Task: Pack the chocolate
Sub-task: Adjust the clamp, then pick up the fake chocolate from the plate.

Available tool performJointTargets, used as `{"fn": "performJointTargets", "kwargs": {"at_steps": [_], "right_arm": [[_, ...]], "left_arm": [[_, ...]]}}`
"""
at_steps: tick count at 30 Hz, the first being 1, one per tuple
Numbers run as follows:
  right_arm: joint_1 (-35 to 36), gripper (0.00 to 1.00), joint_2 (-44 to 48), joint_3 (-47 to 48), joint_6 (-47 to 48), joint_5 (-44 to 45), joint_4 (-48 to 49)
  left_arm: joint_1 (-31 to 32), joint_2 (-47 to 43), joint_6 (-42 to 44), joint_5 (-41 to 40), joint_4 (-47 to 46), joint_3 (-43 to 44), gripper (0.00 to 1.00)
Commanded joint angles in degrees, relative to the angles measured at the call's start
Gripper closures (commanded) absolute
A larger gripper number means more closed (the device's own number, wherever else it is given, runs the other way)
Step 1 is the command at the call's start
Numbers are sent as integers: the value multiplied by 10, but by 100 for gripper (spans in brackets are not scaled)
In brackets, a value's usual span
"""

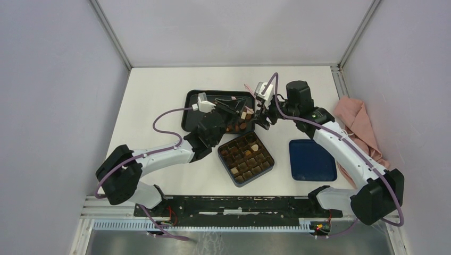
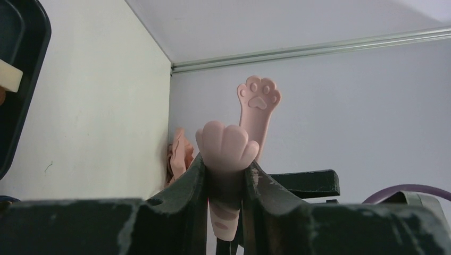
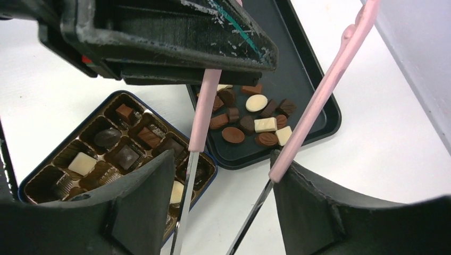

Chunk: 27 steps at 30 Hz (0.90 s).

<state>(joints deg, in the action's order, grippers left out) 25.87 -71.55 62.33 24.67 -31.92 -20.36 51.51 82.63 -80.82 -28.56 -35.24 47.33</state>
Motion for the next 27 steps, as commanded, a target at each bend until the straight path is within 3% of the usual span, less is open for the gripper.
{"fn": "performJointTargets", "kwargs": {"at_steps": [1, 10, 13, 14, 16, 18, 20, 23, 27], "right_arm": [[3, 30, -16, 35, -35, 4, 0], [3, 59, -14, 39, -41, 28, 2], [3, 61, -9, 35, -37, 24, 5], [3, 61, -6, 34, -36, 19, 6], [2, 61, -2, 30, -33, 11, 9], [0, 61, 1, 27, -33, 7, 9], [-12, 61, 0, 24, -38, -5, 11], [-39, 61, -2, 19, -47, -29, 16], [-62, 62, -7, 14, -52, -47, 20]], "left_arm": [[12, -3, 70, -36, -1, 36, 98], [23, 2, 107, -65, 20, 53, 98], [24, 3, 107, -67, 24, 55, 95], [23, 2, 106, -66, 24, 55, 90], [23, -1, 106, -65, 25, 55, 71], [24, -6, 111, -63, 24, 54, 46], [23, -14, 122, -61, 25, 51, 31], [23, -33, 141, -59, 35, 44, 22], [24, -66, 163, -57, 48, 23, 20]]}}
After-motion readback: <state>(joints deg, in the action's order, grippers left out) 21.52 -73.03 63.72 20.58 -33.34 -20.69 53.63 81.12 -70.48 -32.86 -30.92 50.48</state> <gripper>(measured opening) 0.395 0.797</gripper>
